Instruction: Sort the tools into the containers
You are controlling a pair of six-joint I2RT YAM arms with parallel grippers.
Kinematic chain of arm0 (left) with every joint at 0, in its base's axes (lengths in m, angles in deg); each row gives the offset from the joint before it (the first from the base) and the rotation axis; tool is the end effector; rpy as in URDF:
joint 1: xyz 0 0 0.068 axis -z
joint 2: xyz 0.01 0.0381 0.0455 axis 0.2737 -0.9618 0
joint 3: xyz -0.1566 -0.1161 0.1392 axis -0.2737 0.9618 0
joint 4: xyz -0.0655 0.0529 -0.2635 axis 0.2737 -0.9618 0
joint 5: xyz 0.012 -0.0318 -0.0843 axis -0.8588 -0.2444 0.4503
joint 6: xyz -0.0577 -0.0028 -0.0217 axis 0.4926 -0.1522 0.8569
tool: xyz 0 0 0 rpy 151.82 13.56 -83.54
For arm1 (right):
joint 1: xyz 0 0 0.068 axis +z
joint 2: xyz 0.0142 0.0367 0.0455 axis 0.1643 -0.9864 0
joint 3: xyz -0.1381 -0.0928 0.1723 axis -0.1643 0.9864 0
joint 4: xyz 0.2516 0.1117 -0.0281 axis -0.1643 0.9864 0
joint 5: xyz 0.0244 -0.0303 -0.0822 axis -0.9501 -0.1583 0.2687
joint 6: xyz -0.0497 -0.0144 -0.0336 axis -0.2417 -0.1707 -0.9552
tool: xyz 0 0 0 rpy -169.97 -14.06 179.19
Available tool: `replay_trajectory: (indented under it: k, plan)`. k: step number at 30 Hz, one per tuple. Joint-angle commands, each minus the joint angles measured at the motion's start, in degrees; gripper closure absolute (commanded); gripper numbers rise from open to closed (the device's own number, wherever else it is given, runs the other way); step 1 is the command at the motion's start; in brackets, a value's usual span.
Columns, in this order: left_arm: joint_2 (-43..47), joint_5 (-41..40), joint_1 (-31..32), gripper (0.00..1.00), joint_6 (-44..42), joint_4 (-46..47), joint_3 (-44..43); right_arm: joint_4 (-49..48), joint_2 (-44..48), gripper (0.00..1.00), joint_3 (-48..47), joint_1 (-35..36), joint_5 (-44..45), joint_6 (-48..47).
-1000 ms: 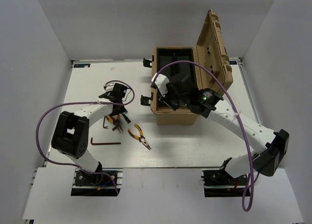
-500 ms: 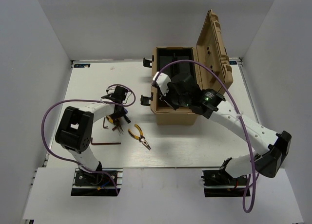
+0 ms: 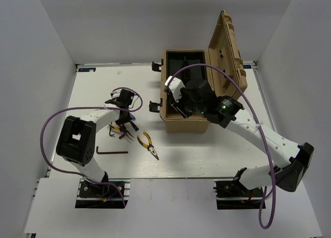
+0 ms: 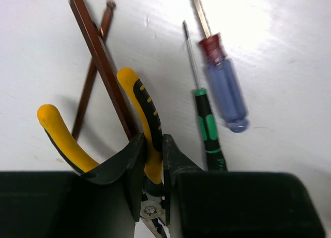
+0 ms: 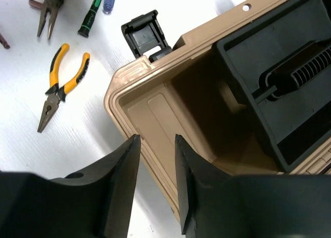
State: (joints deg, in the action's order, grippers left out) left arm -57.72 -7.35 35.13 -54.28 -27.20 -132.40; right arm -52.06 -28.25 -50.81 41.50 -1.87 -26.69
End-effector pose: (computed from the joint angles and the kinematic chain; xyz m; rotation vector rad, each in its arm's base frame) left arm 0.3111 -0.0887 0.1165 -0.4283 2.5915 0.2790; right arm 0.2104 0.2521 0.3513 -1.1303 1.7923 0.2560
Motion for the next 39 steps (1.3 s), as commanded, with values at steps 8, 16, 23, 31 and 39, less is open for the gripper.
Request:
replay_trajectory:
  k: [8,16,23,31,39]
  plan:
    - [16.30,8.89,0.79,1.00,-10.31,0.08,-10.76,-0.03,2.92,0.94,1.95,-0.42,-7.10,-1.46]
    - [18.95,29.03,1.85,1.00,-13.59,10.43,-18.76,-1.34,3.54,1.00,-1.64,-0.68,4.75,-1.64]
    - [16.95,36.16,4.22,1.00,-9.02,31.52,-16.57,-2.40,5.20,1.00,-2.53,-2.53,9.51,-1.29]
    - [9.91,35.64,11.42,1.00,-6.56,44.47,-16.57,-2.84,9.42,1.00,-1.21,-5.43,9.60,-1.29]
    - [6.82,24.58,18.89,1.00,-11.82,47.12,-16.57,-3.19,11.10,1.00,1.25,-7.36,7.49,-0.41]
